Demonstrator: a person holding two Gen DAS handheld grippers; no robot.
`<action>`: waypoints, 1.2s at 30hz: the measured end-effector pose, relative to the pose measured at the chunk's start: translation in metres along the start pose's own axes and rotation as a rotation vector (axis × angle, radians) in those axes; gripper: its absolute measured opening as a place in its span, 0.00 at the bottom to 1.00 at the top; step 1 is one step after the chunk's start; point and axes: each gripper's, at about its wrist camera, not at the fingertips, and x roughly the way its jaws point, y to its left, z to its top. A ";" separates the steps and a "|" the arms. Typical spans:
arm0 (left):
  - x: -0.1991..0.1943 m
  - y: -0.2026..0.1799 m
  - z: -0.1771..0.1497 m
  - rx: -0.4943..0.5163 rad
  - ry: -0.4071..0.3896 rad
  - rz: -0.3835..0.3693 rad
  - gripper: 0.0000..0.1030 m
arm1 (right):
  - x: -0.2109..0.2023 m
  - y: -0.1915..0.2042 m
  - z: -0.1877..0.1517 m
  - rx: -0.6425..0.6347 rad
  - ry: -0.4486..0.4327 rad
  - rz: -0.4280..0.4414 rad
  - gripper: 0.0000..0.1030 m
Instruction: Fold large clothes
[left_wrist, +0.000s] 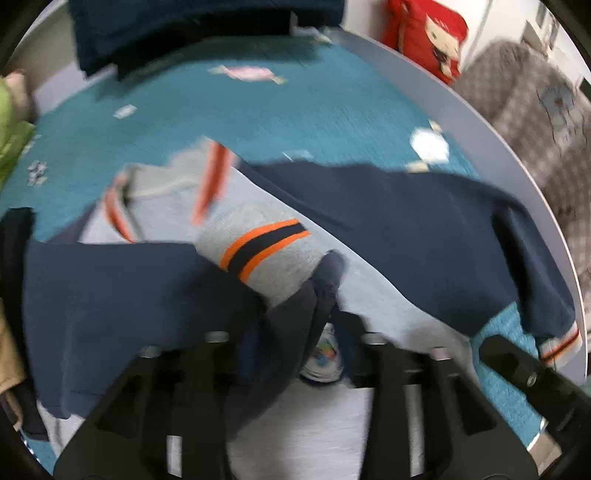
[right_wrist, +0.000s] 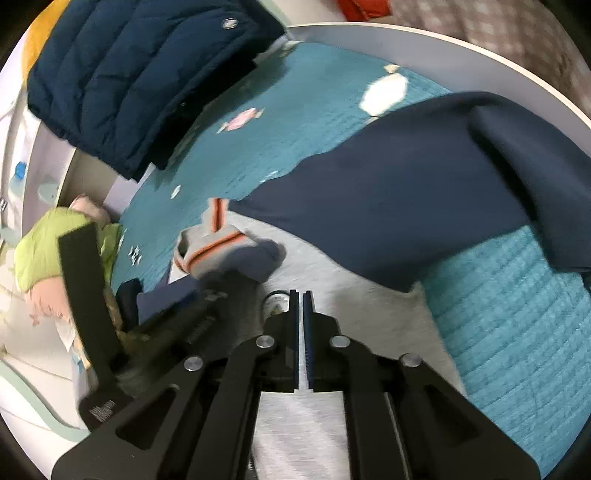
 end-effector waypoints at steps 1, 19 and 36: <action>-0.002 -0.003 -0.003 0.010 0.006 -0.023 0.56 | 0.001 -0.003 0.002 0.011 0.011 -0.010 0.08; -0.068 0.188 -0.089 -0.262 0.076 0.123 0.81 | 0.062 0.085 -0.003 -0.185 0.112 -0.023 0.81; -0.047 0.231 -0.115 -0.386 0.077 0.386 0.32 | 0.078 0.039 0.018 -0.143 0.036 -0.218 0.31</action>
